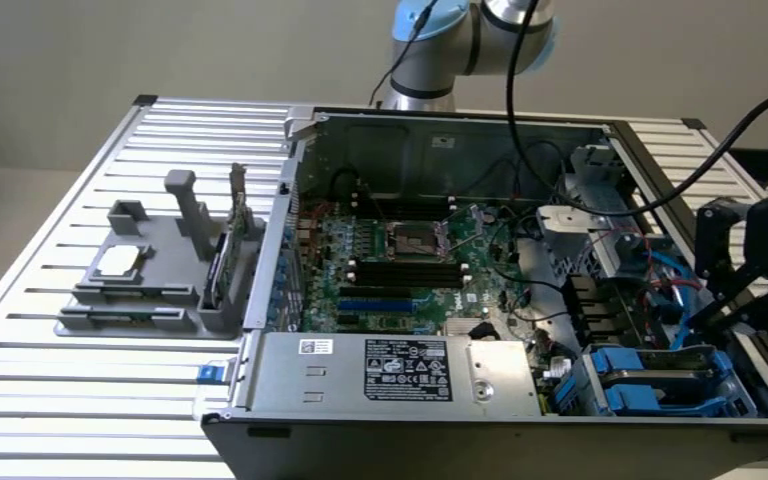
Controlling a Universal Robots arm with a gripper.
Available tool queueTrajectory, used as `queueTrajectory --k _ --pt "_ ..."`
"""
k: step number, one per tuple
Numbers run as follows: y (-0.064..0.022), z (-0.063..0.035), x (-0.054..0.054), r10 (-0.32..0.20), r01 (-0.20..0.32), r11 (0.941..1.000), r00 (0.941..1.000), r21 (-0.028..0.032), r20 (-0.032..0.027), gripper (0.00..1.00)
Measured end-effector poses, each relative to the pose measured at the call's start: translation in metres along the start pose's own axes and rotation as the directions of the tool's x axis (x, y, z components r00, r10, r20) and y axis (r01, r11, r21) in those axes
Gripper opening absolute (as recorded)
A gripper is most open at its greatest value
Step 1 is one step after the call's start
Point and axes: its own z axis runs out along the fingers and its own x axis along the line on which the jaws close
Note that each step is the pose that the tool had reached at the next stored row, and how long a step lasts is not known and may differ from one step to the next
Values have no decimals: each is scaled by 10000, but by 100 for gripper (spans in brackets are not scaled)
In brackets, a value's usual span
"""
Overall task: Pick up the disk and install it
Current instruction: 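Insert the first disk wire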
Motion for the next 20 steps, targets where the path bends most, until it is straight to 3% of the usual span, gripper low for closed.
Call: queueTrajectory --k 6,12,20 --pt "-25 -20 17 65 -66 10000 10000 -27 -46 16" --pt "-45 -16 28 657 -658 9978 9978 -80 -91 16" --pt "-51 -17 31 1619 -1621 9866 9867 -157 -165 16"
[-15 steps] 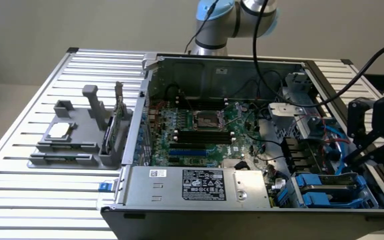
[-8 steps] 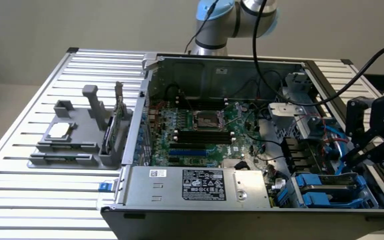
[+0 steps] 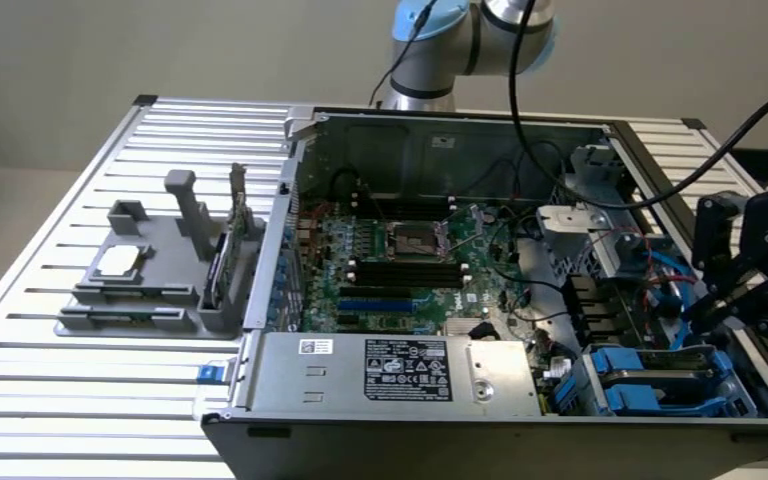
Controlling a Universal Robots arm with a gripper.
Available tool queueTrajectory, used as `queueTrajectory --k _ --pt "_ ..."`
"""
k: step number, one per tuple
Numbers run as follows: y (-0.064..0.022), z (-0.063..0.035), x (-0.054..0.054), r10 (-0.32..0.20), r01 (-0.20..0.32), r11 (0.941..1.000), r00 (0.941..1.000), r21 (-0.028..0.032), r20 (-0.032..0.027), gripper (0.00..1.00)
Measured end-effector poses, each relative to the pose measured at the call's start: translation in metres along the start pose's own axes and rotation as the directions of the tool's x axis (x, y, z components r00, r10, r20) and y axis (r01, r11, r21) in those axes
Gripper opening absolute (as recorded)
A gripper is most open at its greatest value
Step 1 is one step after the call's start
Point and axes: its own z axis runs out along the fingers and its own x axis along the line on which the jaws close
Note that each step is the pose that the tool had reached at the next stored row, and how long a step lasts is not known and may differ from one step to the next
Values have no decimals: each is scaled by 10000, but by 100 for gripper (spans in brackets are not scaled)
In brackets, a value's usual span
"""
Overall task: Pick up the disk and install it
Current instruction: 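Insert the first disk wire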
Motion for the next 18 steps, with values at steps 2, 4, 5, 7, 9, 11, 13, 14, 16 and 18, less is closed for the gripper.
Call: queueTrajectory --k 2,4,5,7,9,11,13,14,16,18 --pt "0 0 0 276 -276 9996 9996 -26 -19 16" --pt "-1 0 0 541 -541 9985 9985 -50 -38 16" --pt "-1 1 0 672 -672 9977 9977 -62 -48 16" --pt "-1 1 0 933 -933 9956 9956 -85 -68 16" --pt "-2 1 1 1202 -1203 9927 9927 -107 -88 16" --pt "-5 2 2 1430 -1431 9896 9897 -127 -108 16" --pt "-12 3 4 1607 -1608 9869 9869 -141 -121 16" --pt "-20 5 7 1666 -1668 9859 9859 -146 -123 16" --pt "-32 17 11 1739 -1741 9846 9847 -152 -130 16" --pt "-33 23 12 1770 -1772 9840 9841 -164 -124 16"
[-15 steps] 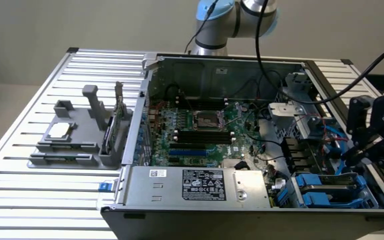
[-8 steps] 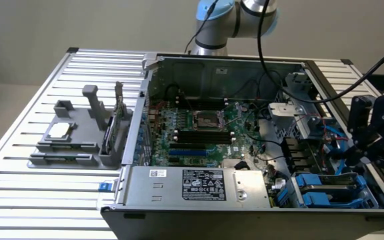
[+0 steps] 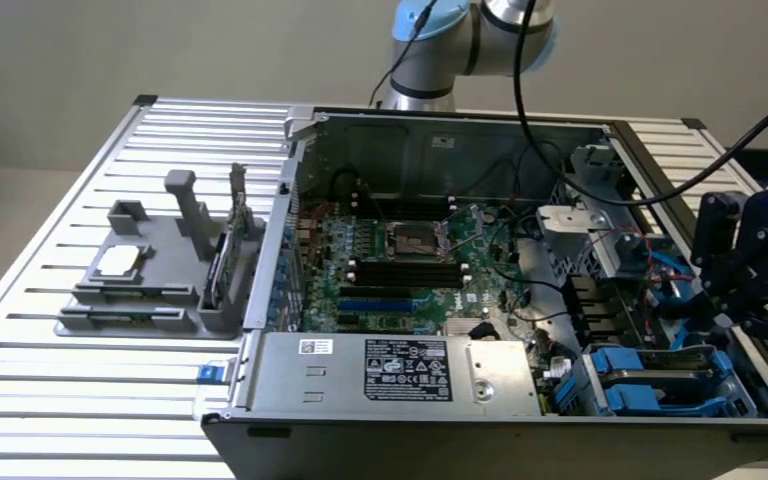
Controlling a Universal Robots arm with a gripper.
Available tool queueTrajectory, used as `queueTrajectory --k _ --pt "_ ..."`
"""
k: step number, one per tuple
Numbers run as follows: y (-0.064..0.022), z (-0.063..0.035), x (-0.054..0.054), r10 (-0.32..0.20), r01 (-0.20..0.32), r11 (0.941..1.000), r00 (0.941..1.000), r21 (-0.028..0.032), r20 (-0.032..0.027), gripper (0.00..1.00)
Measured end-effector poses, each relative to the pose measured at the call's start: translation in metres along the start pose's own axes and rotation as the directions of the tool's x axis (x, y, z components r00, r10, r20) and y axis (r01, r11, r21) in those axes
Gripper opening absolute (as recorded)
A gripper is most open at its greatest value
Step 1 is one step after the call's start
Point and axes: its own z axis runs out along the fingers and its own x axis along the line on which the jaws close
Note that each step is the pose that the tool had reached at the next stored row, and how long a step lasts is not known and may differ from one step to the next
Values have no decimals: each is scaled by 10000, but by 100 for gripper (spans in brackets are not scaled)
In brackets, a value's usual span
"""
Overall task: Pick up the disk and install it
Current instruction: 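Insert the first disk wire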
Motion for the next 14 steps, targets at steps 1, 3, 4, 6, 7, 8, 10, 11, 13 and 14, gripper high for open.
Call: queueTrajectory --k 1,3,4,6,7,8,10,11,13,14 --pt "-1 0 0 1 -1 10000 10000 0 2 16" --pt "-5 2 0 13 -13 10000 10000 57 20 16" --pt "-7 1 0 25 -25 9999 10000 119 16 16" --pt "-9 1 1 49 -50 9997 10000 240 13 16" --pt "-10 1 1 60 -61 9995 10000 300 17 16" --pt "-11 2 1 73 -74 9994 10000 352 29 16" --pt "-16 3 2 95 -100 9990 9999 432 100 16" --pt "-17 3 2 107 -115 9989 9998 465 164 16" --pt "-19 3 2 140 -157 9986 9993 512 344 16" --pt "-20 3 3 159 -181 9984 9990 531 428 16"
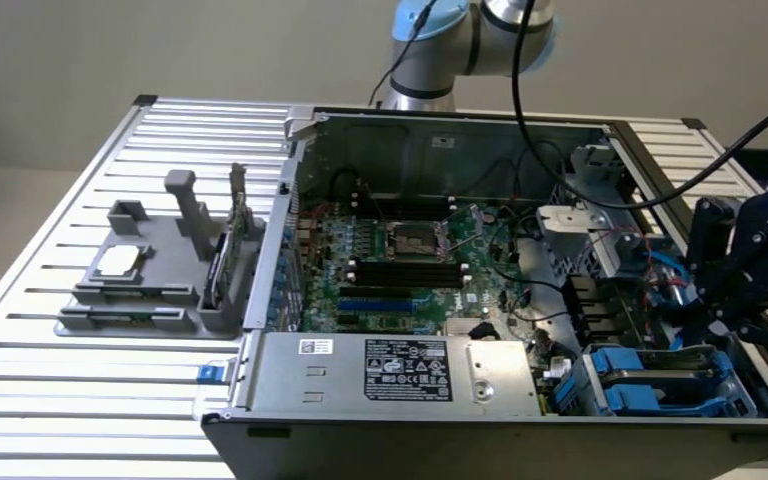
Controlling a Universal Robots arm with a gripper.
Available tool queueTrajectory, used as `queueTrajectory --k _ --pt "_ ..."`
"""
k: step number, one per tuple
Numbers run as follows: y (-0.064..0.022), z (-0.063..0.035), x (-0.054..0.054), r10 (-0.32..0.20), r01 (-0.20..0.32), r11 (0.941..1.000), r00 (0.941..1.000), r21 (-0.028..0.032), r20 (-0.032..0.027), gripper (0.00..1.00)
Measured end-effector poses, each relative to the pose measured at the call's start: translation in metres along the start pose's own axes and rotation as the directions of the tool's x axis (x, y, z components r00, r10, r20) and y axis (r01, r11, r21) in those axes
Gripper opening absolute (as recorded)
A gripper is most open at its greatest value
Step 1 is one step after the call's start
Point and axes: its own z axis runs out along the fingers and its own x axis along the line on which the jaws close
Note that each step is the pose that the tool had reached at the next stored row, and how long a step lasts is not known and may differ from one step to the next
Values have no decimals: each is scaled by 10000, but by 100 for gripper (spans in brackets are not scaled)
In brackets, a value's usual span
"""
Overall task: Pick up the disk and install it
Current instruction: 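Insert the first disk wire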
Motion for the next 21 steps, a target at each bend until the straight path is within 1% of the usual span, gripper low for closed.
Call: queueTrajectory --k 2,4,5,7,8,9,11,14,17,19,21 --pt "-1 0 0 49 -50 10000 9998 41 167 16" --pt "-3 1 1 98 -100 9999 9995 76 314 16" --pt "-3 1 1 124 -128 9999 9992 93 379 16" --pt "-3 0 1 188 -194 9997 9987 125 484 16" --pt "-3 3 0 238 -246 9996 9985 142 500 16" --pt "-3 4 0 322 -330 9993 9982 160 498 16" --pt "-2 12 0 573 -582 9981 9973 181 468 16" --pt "0 33 -1 1081 -1089 9939 9933 177 404 16" --pt "4 63 -2 1527 -1534 9880 9876 165 357 16" --pt "6 80 -3 1779 -1785 9838 9834 158 348 16" --pt "7 87 -3 1982 -1989 9799 9795 158 359 16"
